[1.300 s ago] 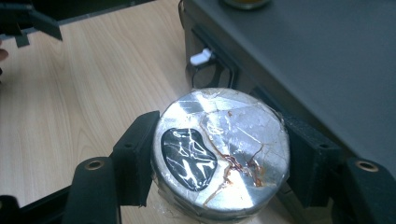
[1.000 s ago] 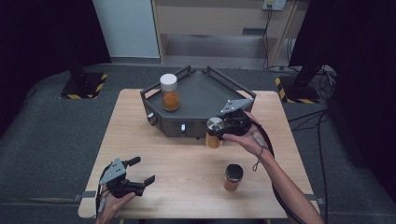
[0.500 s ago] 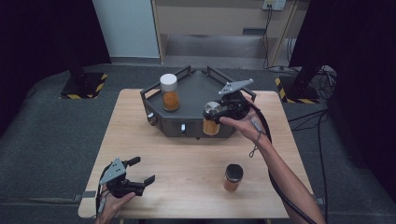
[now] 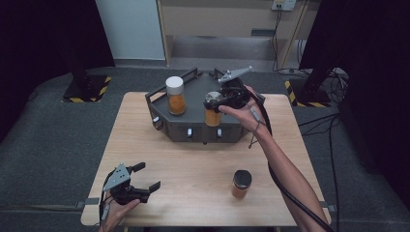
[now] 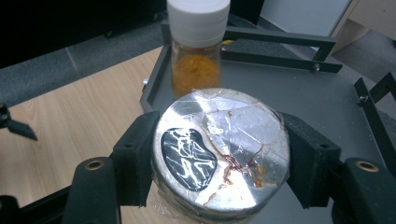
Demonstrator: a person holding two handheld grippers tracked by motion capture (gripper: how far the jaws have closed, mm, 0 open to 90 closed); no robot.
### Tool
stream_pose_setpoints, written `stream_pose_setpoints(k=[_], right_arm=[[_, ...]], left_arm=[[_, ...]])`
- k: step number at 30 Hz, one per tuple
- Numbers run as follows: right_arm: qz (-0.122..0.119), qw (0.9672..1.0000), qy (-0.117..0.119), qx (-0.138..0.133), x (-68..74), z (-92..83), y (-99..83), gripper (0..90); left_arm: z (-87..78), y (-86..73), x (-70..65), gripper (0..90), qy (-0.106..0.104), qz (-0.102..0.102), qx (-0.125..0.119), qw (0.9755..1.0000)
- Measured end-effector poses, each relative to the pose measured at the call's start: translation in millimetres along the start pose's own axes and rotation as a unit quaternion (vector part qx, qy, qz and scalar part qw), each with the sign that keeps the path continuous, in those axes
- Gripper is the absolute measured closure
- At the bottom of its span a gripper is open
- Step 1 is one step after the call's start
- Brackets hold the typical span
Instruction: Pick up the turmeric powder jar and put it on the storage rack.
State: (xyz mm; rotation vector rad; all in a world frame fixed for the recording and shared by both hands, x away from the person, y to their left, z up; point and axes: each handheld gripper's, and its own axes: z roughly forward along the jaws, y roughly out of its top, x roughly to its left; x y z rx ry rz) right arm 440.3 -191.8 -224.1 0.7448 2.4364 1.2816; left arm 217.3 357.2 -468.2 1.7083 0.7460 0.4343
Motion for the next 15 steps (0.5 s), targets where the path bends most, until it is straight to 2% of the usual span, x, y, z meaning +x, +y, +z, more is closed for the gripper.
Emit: stream_pose_setpoints(k=[3, 4, 5, 6, 15], right_arm=[[0.005, 1.0000, -0.007, -0.003, -2.7, 5.2, 5.3, 34.7], [0.005, 1.0000, -0.008, -0.001, -3.9, 7.1, 7.5, 34.7], [0.005, 1.0000, -0.008, -0.001, -3.9, 7.1, 7.5, 34.7], [0.006, 0.9999, -0.011, -0.002, -4.4, 9.0, 9.0, 34.7], [0.016, 0.9991, -0.039, -0.009, -5.8, 26.0, 18.2, 34.8]], left_arm=[[-0.1, 0.0, 0.0, 3.2, 0.000, 0.000, 0.000, 1.0000], [0.1, -0.7, 0.0, 3.2, 0.008, 0.015, -0.006, 0.9998], [0.1, -0.7, 0.0, 3.2, 0.008, 0.015, -0.006, 0.9998], [-0.2, -0.1, 0.1, 3.2, 0.000, 0.000, -0.001, 1.0000], [-0.3, -0.4, 0.3, 3.1, 0.001, -0.002, -0.001, 1.0000]])
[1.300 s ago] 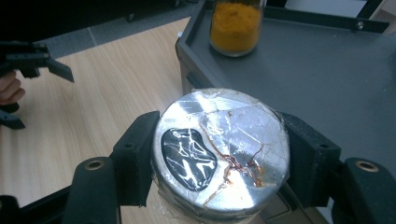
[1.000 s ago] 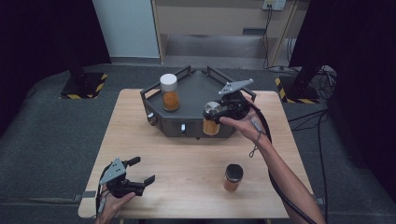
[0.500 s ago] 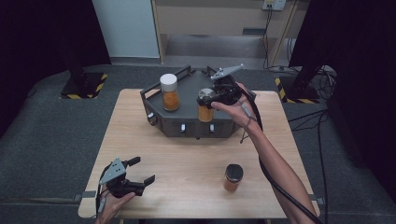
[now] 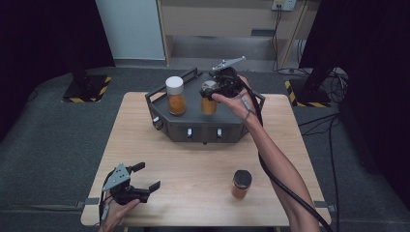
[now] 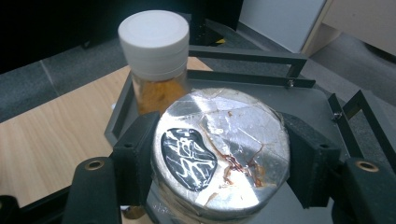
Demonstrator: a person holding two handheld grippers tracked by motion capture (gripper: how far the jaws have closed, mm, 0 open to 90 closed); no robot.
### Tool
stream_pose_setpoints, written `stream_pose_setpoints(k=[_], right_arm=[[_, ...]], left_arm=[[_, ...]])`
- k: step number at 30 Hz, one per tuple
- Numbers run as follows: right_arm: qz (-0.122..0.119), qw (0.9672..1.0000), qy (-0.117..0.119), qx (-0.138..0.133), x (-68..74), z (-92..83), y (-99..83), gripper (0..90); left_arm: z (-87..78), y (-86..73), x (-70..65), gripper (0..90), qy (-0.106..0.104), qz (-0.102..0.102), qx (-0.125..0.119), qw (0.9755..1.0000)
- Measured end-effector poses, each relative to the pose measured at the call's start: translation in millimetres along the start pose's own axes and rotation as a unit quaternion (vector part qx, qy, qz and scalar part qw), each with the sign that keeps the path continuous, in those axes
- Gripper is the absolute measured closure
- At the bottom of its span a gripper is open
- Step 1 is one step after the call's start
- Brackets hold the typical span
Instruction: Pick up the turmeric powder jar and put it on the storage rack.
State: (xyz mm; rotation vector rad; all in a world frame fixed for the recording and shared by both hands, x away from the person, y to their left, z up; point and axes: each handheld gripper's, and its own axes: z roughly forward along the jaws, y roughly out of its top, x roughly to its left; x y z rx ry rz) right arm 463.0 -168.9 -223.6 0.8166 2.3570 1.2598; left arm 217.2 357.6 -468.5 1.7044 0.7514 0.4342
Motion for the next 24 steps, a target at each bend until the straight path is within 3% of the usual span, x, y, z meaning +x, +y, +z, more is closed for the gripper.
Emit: stream_pose_setpoints(k=[12, 24], right_arm=[[0.004, 0.9997, -0.023, -0.003, 1.9, 28.6, 3.4, 34.7], [0.012, 0.9996, -0.023, 0.005, 0.5, 50.9, -3.5, 34.7]], left_arm=[[-0.2, -0.2, 0.5, 2.5, 0.000, -0.005, 0.000, 1.0000], [-0.2, -0.1, 1.0, 2.5, -0.003, -0.004, -0.001, 1.0000]])
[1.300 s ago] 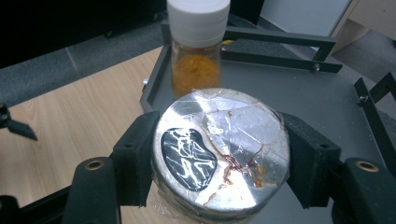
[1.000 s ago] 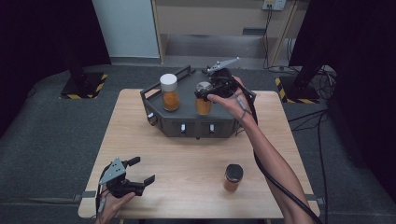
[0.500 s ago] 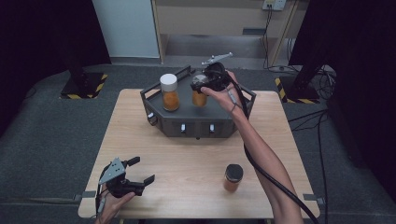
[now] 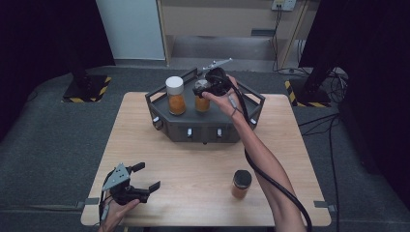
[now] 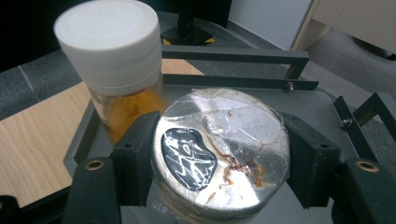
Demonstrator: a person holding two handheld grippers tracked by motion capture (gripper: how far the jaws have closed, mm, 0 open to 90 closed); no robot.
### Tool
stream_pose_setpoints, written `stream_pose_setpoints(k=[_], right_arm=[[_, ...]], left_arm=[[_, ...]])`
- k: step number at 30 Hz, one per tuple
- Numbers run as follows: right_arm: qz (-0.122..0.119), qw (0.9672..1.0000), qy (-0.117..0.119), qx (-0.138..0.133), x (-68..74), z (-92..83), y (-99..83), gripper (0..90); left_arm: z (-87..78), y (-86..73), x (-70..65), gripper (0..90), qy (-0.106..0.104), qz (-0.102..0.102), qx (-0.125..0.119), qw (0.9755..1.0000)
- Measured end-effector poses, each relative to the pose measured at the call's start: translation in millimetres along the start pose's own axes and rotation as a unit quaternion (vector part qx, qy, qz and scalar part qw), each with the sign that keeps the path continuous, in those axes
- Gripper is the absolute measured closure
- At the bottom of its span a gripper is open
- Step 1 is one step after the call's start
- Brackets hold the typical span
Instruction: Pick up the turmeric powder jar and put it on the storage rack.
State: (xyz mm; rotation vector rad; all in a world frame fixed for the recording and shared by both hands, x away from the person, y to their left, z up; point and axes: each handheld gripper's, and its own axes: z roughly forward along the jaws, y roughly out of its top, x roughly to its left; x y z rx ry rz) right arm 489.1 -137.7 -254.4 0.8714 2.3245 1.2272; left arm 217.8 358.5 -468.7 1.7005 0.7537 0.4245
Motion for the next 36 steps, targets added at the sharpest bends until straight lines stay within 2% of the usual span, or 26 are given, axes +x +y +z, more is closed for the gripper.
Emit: stream_pose_setpoints(k=[17, 26, 27, 28, 29, 31, 33, 36], right_arm=[[0.015, 0.9999, -0.005, 0.008, -6.4, 12.5, -9.6, 34.7], [0.026, 0.9996, -0.005, -0.009, -7.5, 14.2, -18.7, 33.7], [0.027, 0.9996, -0.005, -0.009, -6.8, 14.0, -19.0, 31.6], [0.033, 0.9993, -0.006, -0.018, -5.9, 12.3, -21.5, 23.7], [0.037, 0.9991, -0.004, -0.019, -6.2, 10.9, -21.6, 20.4], [0.038, 0.9991, -0.004, -0.021, -6.0, 8.8, -21.6, 18.3], [0.037, 0.9988, -0.002, -0.031, -6.6, 3.0, -23.5, 12.3], [0.036, 0.9982, -0.002, -0.047, -7.0, -6.7, -25.9, 8.9]], left_arm=[[0.5, 0.7, -0.7, 2.6, -0.001, 0.004, 0.003, 1.0000], [0.6, 0.9, -1.1, 2.6, -0.001, 0.005, 0.003, 1.0000], [0.5, 0.9, -1.1, 2.6, -0.001, 0.005, 0.003, 1.0000], [0.6, 0.8, -1.0, 2.6, 0.000, 0.005, 0.003, 1.0000], [0.7, 0.7, -0.9, 2.6, 0.000, 0.005, 0.003, 1.0000], [1.1, 0.5, -0.8, 2.6, -0.001, 0.005, 0.003, 1.0000], [1.2, 0.9, -1.2, 2.6, -0.001, 0.006, 0.003, 1.0000], [1.5, 1.0, -1.2, 2.6, -0.001, 0.006, 0.004, 1.0000]])
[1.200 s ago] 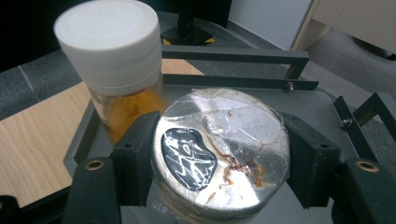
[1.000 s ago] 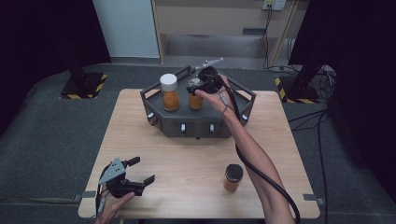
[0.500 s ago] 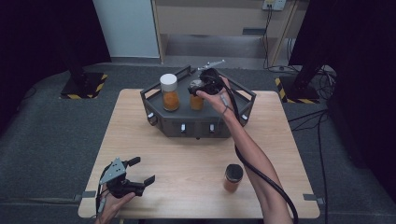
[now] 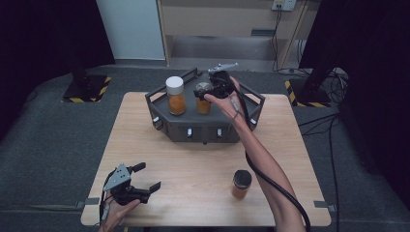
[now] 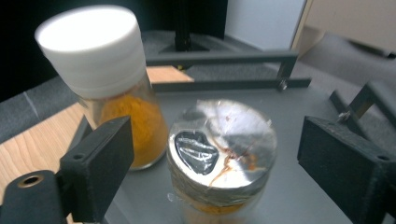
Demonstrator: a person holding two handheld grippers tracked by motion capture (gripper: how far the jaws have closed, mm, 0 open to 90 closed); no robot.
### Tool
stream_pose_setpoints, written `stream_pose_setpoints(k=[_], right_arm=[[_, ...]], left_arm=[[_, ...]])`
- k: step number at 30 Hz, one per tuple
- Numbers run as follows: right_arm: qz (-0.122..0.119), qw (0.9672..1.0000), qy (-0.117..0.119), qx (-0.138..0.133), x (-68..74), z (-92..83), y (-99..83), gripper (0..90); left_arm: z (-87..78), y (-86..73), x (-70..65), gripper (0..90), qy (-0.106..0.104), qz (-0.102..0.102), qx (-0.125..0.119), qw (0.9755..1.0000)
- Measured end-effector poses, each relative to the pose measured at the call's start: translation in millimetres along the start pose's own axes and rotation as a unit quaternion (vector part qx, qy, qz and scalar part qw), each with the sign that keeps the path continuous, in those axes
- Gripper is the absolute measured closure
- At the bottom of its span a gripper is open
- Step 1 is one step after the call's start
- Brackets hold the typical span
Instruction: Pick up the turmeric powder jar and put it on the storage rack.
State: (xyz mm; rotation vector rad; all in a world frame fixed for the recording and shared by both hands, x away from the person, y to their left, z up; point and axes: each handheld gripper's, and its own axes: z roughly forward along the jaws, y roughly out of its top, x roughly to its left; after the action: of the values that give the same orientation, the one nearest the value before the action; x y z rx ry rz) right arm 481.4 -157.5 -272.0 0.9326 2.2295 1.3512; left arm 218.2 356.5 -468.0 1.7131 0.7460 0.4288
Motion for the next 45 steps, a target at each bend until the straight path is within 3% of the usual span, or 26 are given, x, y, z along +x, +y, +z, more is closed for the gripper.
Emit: stream_pose_setpoints(k=[7, 13, 20, 24, 33, 45], right_arm=[[-0.006, 0.9991, 0.002, -0.042, 0.9, -34.9, -6.4, 5.4], [-0.033, 0.9967, -0.002, -0.075, 16.1, -77.3, -24.3, 5.2], [-0.066, 0.9945, 0.007, -0.082, 23.9, -105.1, -38.1, 5.2], [-0.073, 0.9939, 0.005, -0.083, 24.2, -117.7, -48.2, 5.2], [-0.060, 0.9955, -0.010, -0.073, 14.0, -135.1, -72.4, 5.0], [-0.047, 0.9964, -0.011, -0.069, 11.2, -166.5, -115.8, 5.1]], left_arm=[[0.3, 0.3, -0.6, 2.6, 0.001, 0.001, 0.001, 1.0000], [0.6, 0.8, -1.1, 2.6, 0.001, 0.002, 0.003, 1.0000], [1.2, 1.6, -1.5, 2.6, 0.001, 0.004, 0.006, 1.0000], [1.1, 1.3, -1.5, 2.6, 0.003, 0.003, 0.005, 1.0000], [1.2, 1.3, -1.3, 2.6, 0.003, 0.002, 0.006, 1.0000], [1.6, 1.4, -1.1, 2.5, 0.002, 0.002, 0.007, 1.0000]])
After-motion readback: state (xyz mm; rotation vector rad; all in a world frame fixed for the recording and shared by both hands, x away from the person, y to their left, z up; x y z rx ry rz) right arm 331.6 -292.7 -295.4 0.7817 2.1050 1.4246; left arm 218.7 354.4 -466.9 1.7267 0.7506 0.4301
